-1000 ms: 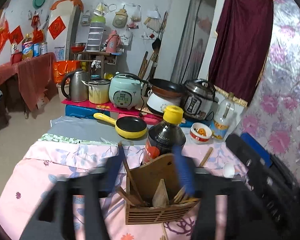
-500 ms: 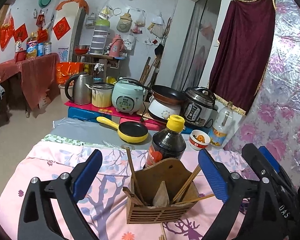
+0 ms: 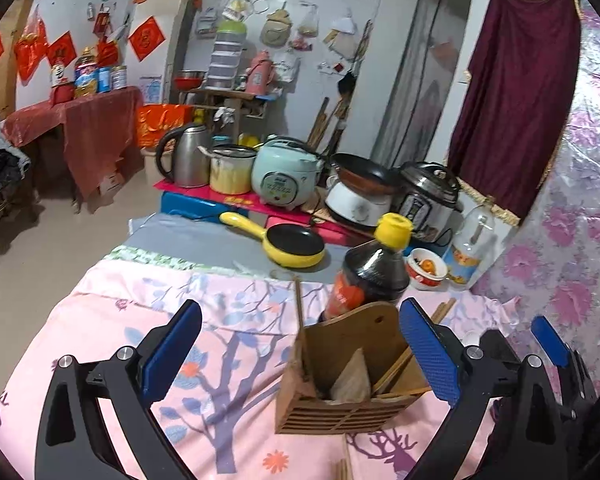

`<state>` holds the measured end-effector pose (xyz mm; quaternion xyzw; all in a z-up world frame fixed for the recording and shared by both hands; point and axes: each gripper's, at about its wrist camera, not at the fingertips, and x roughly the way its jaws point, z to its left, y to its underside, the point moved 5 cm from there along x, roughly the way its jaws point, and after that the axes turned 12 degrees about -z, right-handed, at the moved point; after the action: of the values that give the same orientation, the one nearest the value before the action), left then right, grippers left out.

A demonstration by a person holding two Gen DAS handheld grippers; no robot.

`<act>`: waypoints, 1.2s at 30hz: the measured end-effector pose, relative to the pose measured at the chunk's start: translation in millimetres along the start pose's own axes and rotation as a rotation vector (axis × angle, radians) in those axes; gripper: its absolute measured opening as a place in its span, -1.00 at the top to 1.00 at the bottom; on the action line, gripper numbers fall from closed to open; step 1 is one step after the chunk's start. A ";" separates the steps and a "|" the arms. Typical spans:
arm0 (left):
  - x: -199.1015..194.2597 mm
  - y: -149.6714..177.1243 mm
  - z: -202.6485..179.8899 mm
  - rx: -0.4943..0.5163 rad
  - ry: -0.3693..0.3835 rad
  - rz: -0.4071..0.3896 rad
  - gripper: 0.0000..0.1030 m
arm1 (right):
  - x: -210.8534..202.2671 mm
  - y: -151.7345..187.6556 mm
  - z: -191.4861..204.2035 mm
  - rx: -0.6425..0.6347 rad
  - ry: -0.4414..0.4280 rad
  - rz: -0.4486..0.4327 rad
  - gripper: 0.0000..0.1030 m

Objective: Organize utensils
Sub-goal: 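Open both tools and withdraw from the wooden holder, then move both open tools back over the remaining chopsticks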

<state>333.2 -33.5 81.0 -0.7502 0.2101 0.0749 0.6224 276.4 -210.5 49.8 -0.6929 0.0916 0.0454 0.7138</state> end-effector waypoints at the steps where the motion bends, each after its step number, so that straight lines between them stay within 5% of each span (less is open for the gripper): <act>1: -1.9 0.8 3.1 -0.002 -0.007 0.001 -0.89 | -4.2 1.5 0.8 -0.007 0.001 0.005 -0.87; 14: -62.4 51.1 15.4 0.085 -0.094 0.064 -0.89 | -81.2 33.0 3.8 -0.061 -0.023 0.102 -0.87; 19: -83.2 125.8 28.7 0.157 -0.068 0.146 -0.89 | -113.2 77.9 -8.5 -0.060 -0.076 0.182 -0.88; 23: -77.7 193.9 47.9 0.229 -0.102 0.317 -0.89 | -116.2 148.4 -29.7 -0.055 -0.064 0.373 -0.87; 28: -84.1 233.3 52.9 0.175 0.041 0.477 -0.89 | -108.4 173.7 -44.5 0.087 -0.102 0.516 -0.87; 36: -86.6 252.1 22.7 0.244 0.150 0.526 -0.89 | -102.7 182.1 -57.3 0.150 -0.072 0.560 -0.87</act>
<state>155.6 -26.8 -119.0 -0.5931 0.4501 0.1522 0.6500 137.1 -254.8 -110.2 -0.5840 0.2569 0.2582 0.7255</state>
